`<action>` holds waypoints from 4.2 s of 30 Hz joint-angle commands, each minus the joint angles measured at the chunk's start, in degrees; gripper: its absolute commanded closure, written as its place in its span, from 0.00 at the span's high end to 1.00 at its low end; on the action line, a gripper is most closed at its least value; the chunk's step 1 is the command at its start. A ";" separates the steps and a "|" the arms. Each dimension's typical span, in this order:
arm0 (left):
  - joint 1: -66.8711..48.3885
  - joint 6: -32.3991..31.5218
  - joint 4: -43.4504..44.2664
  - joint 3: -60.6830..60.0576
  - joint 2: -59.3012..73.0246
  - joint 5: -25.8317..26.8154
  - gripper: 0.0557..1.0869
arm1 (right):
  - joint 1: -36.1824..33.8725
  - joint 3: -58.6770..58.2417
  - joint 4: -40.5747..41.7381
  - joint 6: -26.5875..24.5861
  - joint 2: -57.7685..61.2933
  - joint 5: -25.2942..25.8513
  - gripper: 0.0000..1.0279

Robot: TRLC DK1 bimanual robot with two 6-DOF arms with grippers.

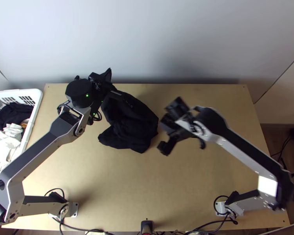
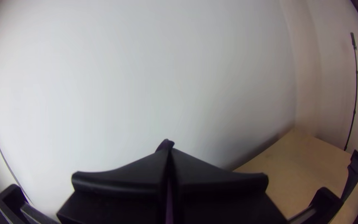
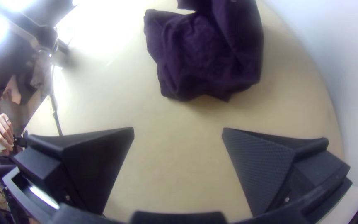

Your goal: Fold the t-shirt

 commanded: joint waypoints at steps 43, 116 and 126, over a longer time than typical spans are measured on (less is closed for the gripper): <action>7.66 -5.91 -0.51 -2.45 -2.26 2.03 0.03 | -0.23 11.74 12.26 -0.50 22.78 0.10 0.03; 10.12 -4.06 -38.92 51.61 -21.07 4.93 0.03 | -10.07 38.37 3.04 -8.85 -23.19 25.76 0.03; 10.12 -10.74 -50.17 46.33 -25.20 6.69 0.03 | -8.32 33.98 -3.38 -2.70 -23.36 21.54 0.03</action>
